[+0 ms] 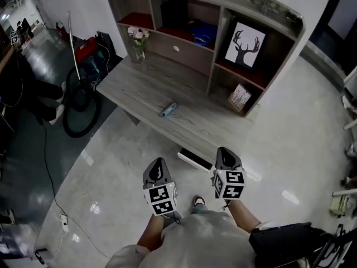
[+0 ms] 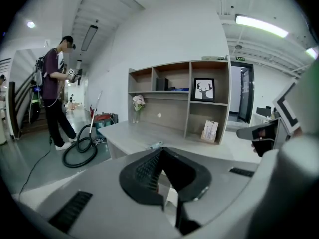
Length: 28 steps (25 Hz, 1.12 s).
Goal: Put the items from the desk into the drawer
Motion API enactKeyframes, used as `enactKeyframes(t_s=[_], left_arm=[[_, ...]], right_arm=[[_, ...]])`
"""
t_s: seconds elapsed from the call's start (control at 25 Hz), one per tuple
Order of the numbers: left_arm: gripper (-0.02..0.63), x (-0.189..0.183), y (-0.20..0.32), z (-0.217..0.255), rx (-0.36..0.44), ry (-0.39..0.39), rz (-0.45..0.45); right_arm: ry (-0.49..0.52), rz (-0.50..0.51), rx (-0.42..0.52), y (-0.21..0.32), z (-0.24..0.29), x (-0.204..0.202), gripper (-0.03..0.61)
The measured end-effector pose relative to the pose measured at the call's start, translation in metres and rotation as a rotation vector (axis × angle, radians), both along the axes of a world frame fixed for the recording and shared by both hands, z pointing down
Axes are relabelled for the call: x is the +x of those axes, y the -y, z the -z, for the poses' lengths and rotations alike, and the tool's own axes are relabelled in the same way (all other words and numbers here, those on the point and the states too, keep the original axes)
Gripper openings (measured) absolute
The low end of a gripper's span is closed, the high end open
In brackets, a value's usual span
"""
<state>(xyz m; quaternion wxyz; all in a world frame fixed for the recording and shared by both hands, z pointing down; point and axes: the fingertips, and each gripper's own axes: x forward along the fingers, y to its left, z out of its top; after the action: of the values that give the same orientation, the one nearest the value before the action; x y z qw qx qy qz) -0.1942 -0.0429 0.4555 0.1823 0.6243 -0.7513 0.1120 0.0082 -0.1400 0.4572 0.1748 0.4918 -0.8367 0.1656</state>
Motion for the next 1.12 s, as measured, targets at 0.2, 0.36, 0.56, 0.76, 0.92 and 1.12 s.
enactKeyframes(t_s=[0.2,0.36,0.56,0.76,0.92,1.12], left_arm=[[-0.003,-0.019,0.046,0.012,0.026,0.003,-0.126],[-0.003,-0.036,0.073,0.016,0.041,-0.005,-0.193],[-0.003,-0.047,0.092,0.011,0.031,-0.023,-0.268],[-0.003,-0.048,0.105,0.012,0.039,-0.034,-0.332],[-0.003,-0.043,0.109,0.010,0.029,-0.042,-0.380],[-0.003,-0.035,0.112,0.001,0.010,-0.037,-0.429]], right_arm=[[-0.002,-0.105,0.007,0.015,0.008,-0.015,-0.002],[0.002,-0.163,0.022,0.024,0.016,-0.033,-0.002],[0.000,-0.237,0.016,0.024,0.013,-0.042,-0.002],[-0.006,-0.308,0.013,0.021,0.013,-0.039,-0.002],[-0.004,-0.359,0.010,0.016,0.015,-0.034,-0.002],[-0.007,-0.390,-0.012,0.006,0.003,-0.030,-0.002]])
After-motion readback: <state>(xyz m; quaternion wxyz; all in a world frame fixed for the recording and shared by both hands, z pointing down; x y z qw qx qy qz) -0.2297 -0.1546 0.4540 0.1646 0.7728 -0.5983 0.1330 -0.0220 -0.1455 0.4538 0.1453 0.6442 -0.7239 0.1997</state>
